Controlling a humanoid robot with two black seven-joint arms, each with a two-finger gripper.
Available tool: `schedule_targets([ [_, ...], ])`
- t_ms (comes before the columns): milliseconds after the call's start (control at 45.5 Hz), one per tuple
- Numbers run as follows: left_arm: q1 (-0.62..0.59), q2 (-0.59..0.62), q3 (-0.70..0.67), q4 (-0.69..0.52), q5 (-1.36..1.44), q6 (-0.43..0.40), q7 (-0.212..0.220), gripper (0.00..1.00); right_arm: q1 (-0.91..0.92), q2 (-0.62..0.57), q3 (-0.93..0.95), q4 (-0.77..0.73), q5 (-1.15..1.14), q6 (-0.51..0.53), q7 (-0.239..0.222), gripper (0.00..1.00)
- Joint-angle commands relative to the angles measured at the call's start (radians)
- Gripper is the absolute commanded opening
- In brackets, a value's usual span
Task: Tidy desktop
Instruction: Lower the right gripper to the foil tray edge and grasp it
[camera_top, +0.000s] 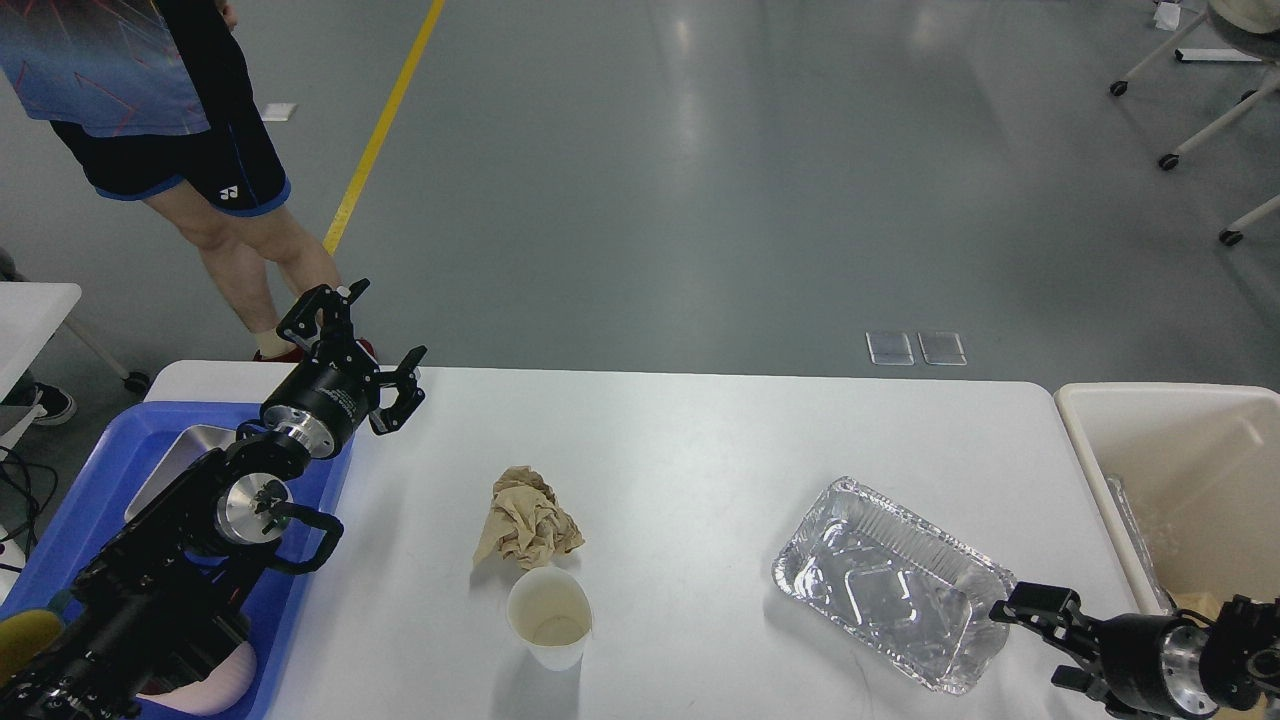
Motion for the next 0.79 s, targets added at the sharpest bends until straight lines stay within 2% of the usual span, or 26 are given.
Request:
schedule_targets([
  [0, 0.002, 0.000, 0.005, 0.001, 0.000, 0.001, 0.000, 0.96, 0.006, 0.052, -0.002, -0.023, -0.003, -0.019, 0.000, 1.00],
  [88, 0.002, 0.000, 0.007, 0.001, 0.000, 0.012, 0.000, 0.96, 0.009, 0.079, -0.004, -0.046, -0.022, -0.032, 0.002, 0.99],
  [132, 0.002, 0.000, 0.007, 0.001, 0.000, 0.015, 0.000, 0.96, 0.009, 0.088, -0.002, -0.052, -0.045, -0.039, 0.003, 0.93],
  [198, 0.002, 0.000, 0.009, 0.001, 0.000, 0.015, -0.001, 0.96, 0.007, 0.101, -0.002, -0.057, -0.089, -0.048, 0.006, 0.66],
  [307, 0.002, 0.000, 0.010, 0.001, 0.000, 0.017, 0.000, 0.96, 0.003, 0.105, -0.002, -0.054, -0.155, -0.049, 0.012, 0.12],
  [351, 0.003, 0.000, 0.010, 0.001, 0.000, 0.017, 0.000, 0.96, 0.001, 0.105, -0.001, -0.055, -0.174, -0.049, 0.014, 0.04],
  [417, 0.003, 0.000, 0.010, 0.001, 0.000, 0.017, 0.000, 0.96, 0.004, 0.108, 0.001, -0.054, -0.184, -0.049, 0.015, 0.00],
  [768, 0.026, 0.000, 0.012, 0.005, 0.000, 0.017, -0.001, 0.96, 0.013, 0.111, 0.002, -0.055, -0.184, -0.042, 0.029, 0.00],
])
